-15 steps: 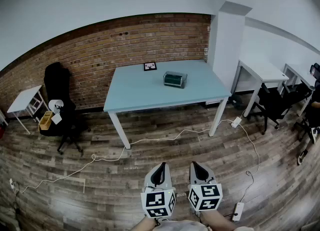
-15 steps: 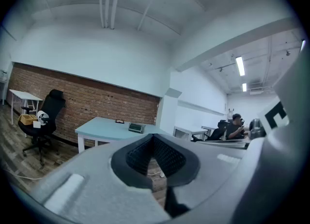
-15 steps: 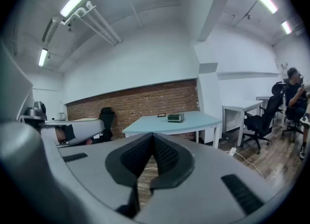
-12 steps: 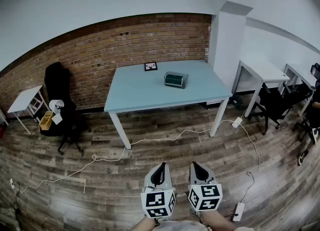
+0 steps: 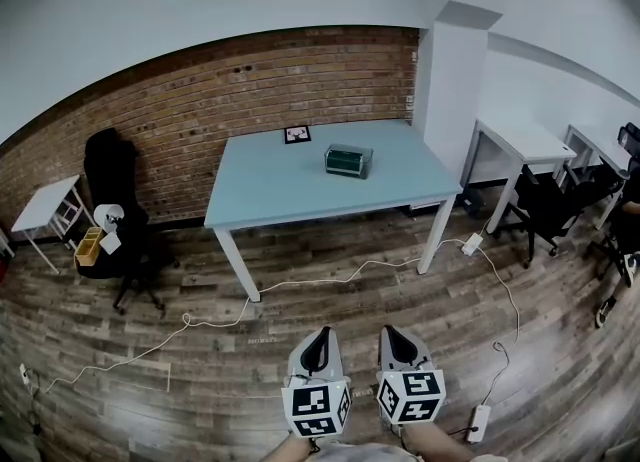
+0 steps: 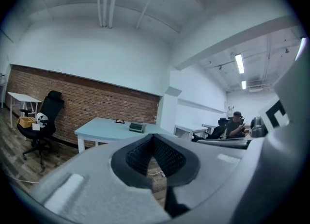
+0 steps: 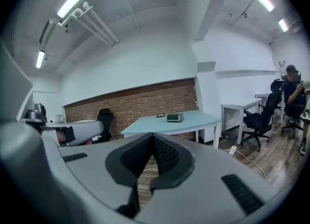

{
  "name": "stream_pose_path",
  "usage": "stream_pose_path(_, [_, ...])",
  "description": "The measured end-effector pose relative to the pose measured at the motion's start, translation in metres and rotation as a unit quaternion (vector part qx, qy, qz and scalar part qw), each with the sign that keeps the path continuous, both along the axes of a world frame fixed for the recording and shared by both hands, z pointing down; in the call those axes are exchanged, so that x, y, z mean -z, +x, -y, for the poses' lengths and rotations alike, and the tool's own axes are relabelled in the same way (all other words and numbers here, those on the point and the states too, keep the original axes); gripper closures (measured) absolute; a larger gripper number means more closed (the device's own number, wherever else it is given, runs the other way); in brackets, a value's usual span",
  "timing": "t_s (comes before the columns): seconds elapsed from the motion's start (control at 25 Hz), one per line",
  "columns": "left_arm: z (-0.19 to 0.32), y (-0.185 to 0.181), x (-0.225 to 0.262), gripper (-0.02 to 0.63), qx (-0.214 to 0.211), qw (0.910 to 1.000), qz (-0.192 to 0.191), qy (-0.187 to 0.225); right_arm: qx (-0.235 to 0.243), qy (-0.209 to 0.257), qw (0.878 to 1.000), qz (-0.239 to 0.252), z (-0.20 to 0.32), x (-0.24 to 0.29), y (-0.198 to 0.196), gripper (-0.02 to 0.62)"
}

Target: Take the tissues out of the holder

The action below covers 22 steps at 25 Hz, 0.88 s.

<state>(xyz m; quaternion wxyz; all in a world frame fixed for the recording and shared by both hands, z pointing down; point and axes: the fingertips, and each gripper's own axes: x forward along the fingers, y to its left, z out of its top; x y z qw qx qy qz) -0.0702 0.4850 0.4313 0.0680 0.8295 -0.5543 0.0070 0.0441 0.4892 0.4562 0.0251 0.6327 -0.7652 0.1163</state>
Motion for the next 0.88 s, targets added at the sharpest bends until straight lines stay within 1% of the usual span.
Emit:
stream_pose_path(0.16, [0.005, -0.008, -0.002, 0.598, 0.001, 1.0, 0.003, 0.001, -0.007, -0.002, 1.0, 0.004, 0.005, -0.003, -0.003, 0.592])
stream_pose_path(0.52, [0.027, -0.034, -0.009, 0.598, 0.008, 0.9999, 0.013, -0.007, -0.015, -0.001, 1.0, 0.011, 0.024, -0.007, -0.025, 0.592])
stream_pose_path(0.76, [0.039, -0.038, -0.007, 0.598, 0.006, 0.9998, 0.016, -0.006, -0.022, -0.005, 1.0, 0.007, 0.036, -0.008, -0.025, 0.592])
stream_pose_path(0.88, [0.046, -0.039, -0.012, 0.598, 0.006, 0.9998, 0.017, -0.01, -0.022, -0.013, 1.0, 0.013, 0.044, -0.014, -0.025, 0.592])
